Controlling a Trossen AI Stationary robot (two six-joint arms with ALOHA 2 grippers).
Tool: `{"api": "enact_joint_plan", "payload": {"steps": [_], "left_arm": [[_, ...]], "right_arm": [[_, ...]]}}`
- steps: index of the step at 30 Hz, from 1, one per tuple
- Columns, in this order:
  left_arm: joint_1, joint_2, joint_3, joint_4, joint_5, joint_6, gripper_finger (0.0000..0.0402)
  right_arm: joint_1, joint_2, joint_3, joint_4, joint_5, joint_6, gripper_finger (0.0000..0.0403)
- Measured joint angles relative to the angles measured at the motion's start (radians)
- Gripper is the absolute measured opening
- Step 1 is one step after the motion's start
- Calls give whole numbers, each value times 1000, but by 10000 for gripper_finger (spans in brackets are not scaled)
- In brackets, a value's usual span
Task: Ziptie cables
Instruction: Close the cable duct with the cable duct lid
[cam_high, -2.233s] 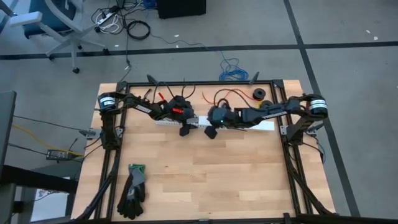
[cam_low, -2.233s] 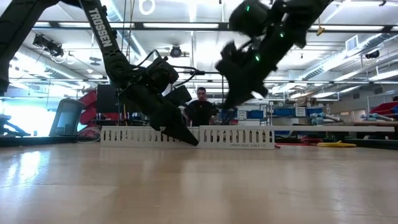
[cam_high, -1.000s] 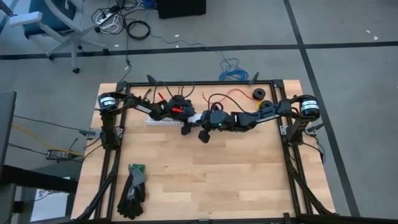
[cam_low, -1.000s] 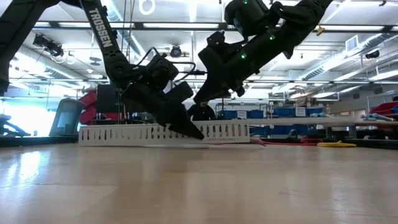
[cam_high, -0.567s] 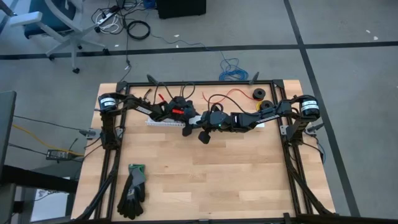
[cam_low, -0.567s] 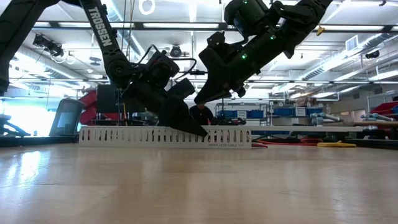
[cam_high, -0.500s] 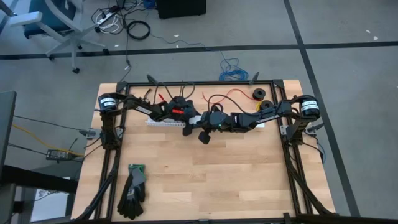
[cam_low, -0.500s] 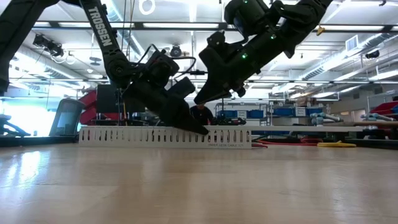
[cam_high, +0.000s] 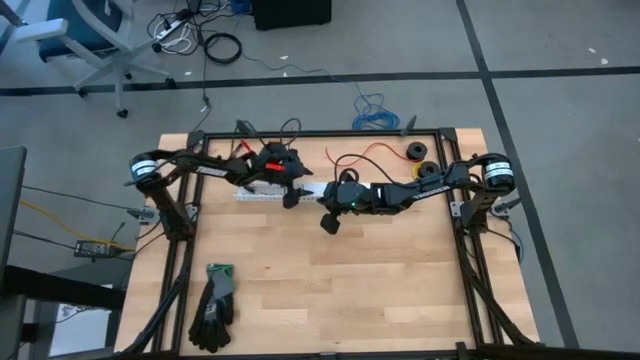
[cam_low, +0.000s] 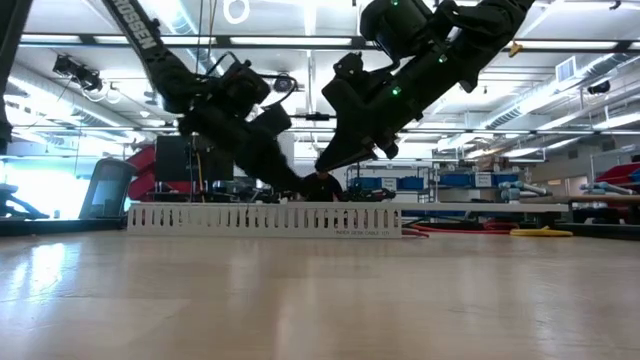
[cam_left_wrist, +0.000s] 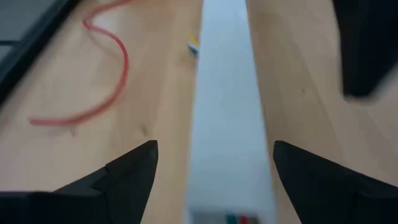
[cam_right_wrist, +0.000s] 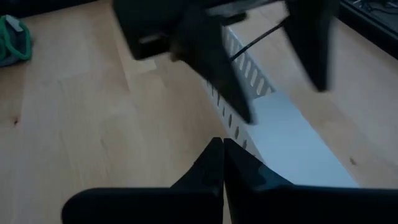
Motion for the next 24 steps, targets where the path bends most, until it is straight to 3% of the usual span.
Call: {"api": "enact_joint_plan", "payload": {"steps": [11, 24], "left_arm": [[16, -210, -254, 66, -59, -7, 329], [17, -196, -328, 146, -108, 64, 329]], "right_arm": [[0, 0, 0, -3, 0, 12, 0], [2, 0, 0, 15, 0, 25, 0]]}}
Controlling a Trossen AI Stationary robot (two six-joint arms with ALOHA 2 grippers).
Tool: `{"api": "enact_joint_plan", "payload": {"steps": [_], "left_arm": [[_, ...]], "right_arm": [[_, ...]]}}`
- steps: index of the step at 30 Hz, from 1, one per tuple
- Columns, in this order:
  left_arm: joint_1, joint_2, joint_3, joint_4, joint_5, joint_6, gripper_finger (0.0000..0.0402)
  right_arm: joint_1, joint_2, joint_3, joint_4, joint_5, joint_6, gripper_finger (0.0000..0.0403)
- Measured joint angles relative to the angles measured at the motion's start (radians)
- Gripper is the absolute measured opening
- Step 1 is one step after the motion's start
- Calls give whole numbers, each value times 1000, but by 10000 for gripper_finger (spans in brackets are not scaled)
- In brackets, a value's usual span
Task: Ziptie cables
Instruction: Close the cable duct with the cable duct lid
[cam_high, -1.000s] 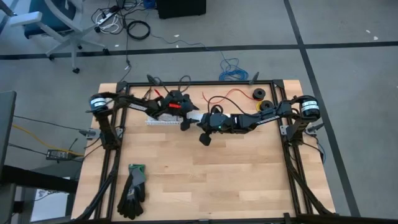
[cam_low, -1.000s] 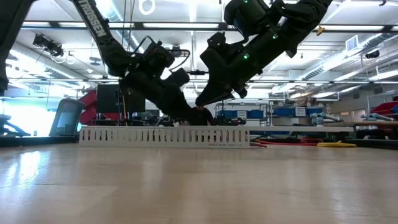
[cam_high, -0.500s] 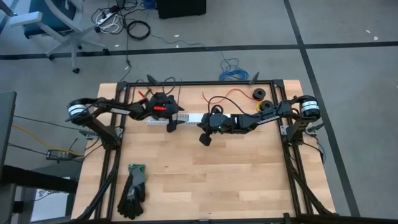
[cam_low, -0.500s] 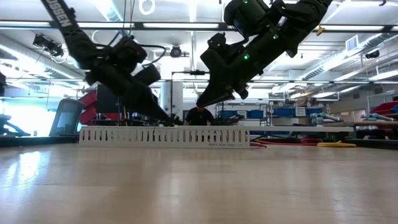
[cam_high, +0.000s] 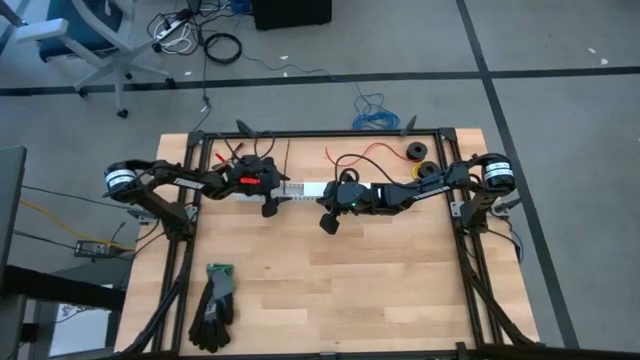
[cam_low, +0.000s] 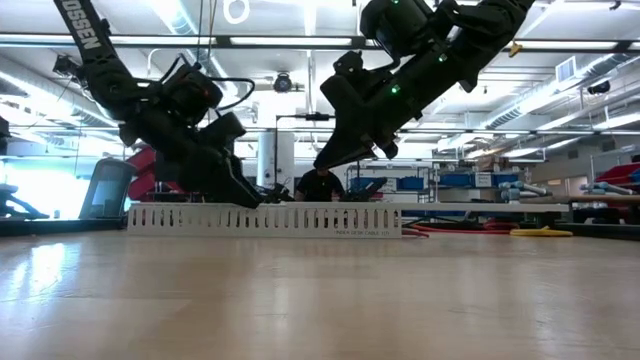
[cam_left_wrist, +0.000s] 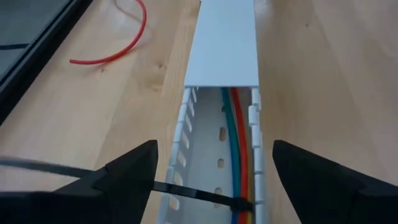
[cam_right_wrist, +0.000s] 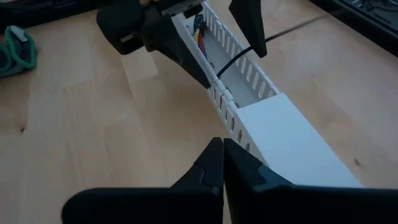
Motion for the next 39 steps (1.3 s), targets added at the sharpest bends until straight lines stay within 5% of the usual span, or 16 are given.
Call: {"api": "enact_joint_plan", "payload": {"steps": [13, 31, 39], "left_arm": [[0, 133, 1, 30, -8, 40, 326], [-2, 137, 0, 65, -4, 41, 257], [-1, 137, -1, 72, -9, 41, 251]], "right_arm": [[0, 0, 0, 9, 0, 0, 0], [-72, 0, 0, -83, 14, 49, 0], [-185, 198, 90, -34, -234, 133, 0]]}}
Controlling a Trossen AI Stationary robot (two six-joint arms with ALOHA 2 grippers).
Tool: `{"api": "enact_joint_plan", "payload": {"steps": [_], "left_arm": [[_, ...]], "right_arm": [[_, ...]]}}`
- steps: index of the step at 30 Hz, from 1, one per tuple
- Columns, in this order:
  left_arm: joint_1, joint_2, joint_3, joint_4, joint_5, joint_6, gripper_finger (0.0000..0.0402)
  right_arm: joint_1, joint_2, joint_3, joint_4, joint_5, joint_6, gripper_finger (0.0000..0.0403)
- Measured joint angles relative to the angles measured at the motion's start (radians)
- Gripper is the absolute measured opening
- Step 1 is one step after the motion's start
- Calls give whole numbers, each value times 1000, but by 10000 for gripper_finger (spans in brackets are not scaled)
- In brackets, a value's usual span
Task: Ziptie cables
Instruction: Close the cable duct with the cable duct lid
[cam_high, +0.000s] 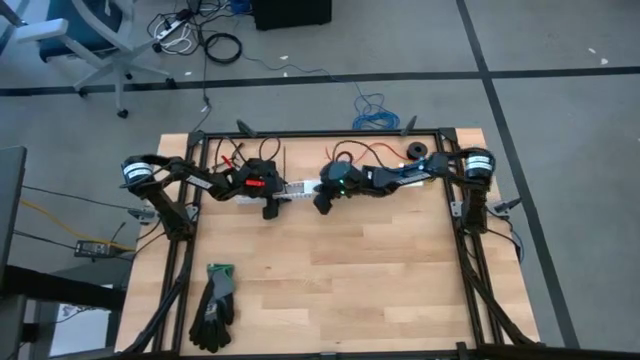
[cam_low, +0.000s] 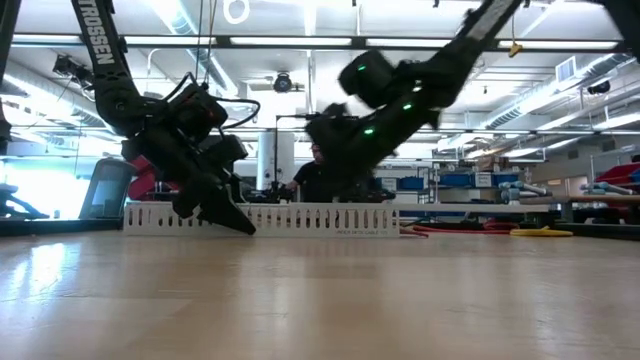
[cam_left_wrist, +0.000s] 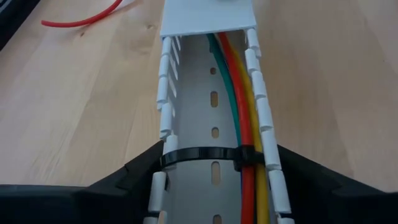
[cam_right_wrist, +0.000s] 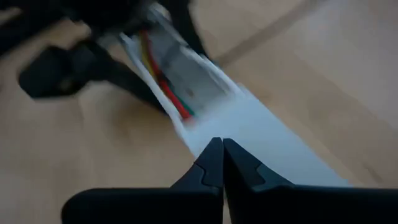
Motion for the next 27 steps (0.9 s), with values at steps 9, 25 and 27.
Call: {"api": "enact_joint_plan", "payload": {"steps": [9, 25, 27], "left_arm": [[-3, 0, 1, 4, 8, -2, 250], [-58, 0, 3, 13, 42, -9, 250], [-71, 0, 3, 27, 39, -10, 250]], "right_arm": [[25, 136, 240, 12, -48, -237, 0], [119, -158, 199, -389, 182, -264, 0], [134, -162, 198, -389, 202, -264, 0]]}}
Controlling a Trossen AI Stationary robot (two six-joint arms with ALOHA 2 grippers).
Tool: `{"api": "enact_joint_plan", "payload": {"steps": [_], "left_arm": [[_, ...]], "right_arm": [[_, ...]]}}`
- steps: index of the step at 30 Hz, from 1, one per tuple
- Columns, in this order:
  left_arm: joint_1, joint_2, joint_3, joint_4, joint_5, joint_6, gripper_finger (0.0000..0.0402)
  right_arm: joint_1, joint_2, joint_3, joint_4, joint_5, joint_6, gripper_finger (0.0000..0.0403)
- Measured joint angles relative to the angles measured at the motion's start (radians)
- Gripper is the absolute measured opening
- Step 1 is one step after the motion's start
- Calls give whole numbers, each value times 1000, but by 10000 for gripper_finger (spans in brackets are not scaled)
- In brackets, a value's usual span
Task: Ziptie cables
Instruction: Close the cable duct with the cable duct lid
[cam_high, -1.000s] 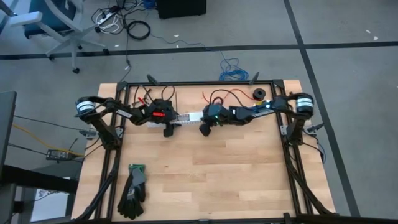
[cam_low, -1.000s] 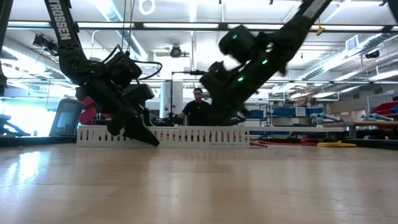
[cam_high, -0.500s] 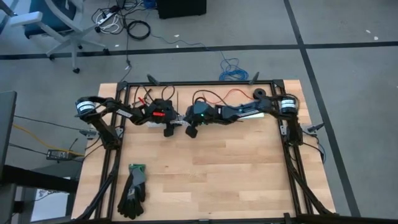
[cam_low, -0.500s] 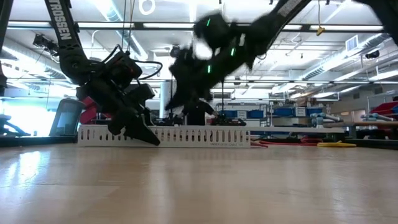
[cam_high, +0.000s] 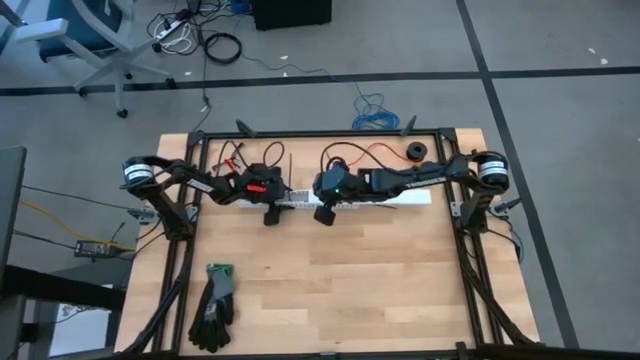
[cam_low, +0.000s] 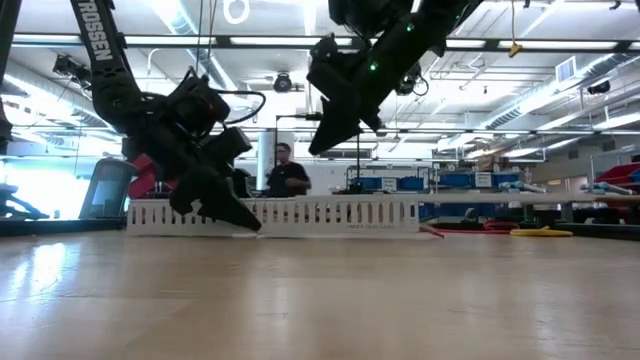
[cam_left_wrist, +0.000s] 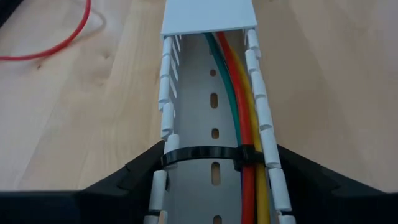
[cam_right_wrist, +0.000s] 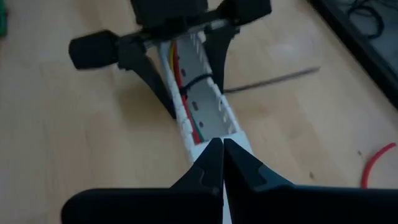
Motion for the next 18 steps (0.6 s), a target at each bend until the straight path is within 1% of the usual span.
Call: {"api": "enact_joint_plan", "payload": {"steps": [5, 13, 18], "left_arm": [[-23, 0, 0, 36, 3, -4, 254], [-29, 0, 0, 53, -22, -11, 301], [-29, 2, 0, 85, -22, -11, 316]], "right_arm": [[20, -5, 0, -37, 28, 18, 0], [42, -5, 1, -93, 44, 54, 0], [47, -5, 1, -145, 103, 91, 0]]}}
